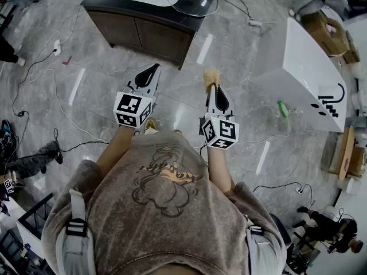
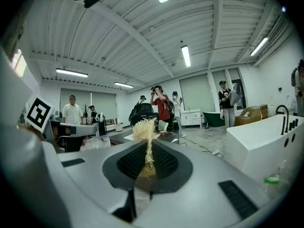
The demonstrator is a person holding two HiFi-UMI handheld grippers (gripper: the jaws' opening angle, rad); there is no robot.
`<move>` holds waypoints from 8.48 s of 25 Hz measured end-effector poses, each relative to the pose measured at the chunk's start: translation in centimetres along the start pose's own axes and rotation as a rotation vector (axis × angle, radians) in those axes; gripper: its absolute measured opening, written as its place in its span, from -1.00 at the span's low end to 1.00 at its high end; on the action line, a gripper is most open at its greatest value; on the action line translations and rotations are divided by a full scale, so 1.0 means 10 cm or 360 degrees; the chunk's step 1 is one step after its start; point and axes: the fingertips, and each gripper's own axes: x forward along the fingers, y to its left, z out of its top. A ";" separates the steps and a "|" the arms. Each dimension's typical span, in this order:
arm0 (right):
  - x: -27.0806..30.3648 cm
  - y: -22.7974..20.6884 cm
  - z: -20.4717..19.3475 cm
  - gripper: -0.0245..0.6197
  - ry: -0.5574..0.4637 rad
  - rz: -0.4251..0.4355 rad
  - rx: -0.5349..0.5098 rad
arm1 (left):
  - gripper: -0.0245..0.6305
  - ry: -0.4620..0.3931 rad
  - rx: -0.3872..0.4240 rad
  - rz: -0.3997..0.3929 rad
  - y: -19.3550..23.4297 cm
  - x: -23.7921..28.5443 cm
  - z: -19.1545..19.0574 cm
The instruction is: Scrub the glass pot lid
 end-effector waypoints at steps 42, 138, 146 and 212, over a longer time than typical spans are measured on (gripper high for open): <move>0.91 0.20 0.05 -0.81 -0.0075 -0.0095 0.0051 | -0.86 0.0046 0.0057 -0.0210 0.66 0.64 -0.01; 5.27 -1.67 0.99 -0.81 0.0079 0.0005 0.0032 | -0.17 0.0272 0.0118 -0.0547 2.14 5.04 0.61; 5.31 -1.81 0.96 -0.81 0.0081 0.0011 0.0046 | -0.18 0.0574 0.0400 -0.0697 1.99 5.26 -0.04; 6.99 -0.41 -0.70 -0.81 0.1473 0.1706 -0.0839 | -0.31 0.0895 0.0724 -0.0722 1.91 5.70 -1.03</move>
